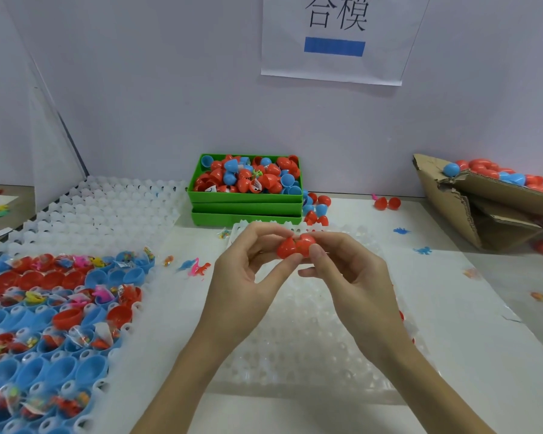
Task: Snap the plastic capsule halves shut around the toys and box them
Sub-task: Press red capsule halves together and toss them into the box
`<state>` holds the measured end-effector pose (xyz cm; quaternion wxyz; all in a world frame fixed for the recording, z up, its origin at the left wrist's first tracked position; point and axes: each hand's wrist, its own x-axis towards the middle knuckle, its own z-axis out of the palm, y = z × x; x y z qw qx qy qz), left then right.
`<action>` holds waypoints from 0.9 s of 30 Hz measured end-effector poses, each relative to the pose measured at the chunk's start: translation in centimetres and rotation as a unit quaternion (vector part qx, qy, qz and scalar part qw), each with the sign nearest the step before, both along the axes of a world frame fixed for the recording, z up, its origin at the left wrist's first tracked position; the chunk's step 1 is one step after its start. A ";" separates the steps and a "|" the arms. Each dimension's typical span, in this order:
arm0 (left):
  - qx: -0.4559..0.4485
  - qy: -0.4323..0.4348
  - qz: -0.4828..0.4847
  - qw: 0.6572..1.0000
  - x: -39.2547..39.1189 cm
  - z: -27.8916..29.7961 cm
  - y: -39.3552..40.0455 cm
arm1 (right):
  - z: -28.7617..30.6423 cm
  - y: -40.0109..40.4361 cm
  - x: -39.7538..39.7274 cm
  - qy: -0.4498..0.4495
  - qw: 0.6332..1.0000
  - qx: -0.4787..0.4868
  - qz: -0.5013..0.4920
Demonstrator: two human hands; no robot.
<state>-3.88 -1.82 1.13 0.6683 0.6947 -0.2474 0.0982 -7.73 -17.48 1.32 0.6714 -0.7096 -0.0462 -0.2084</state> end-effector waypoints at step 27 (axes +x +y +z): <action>-0.060 0.075 -0.023 0.995 -0.5 0.2 -0.3 | 0.1 0.3 -0.3 -0.012 1.000 -0.016 -0.012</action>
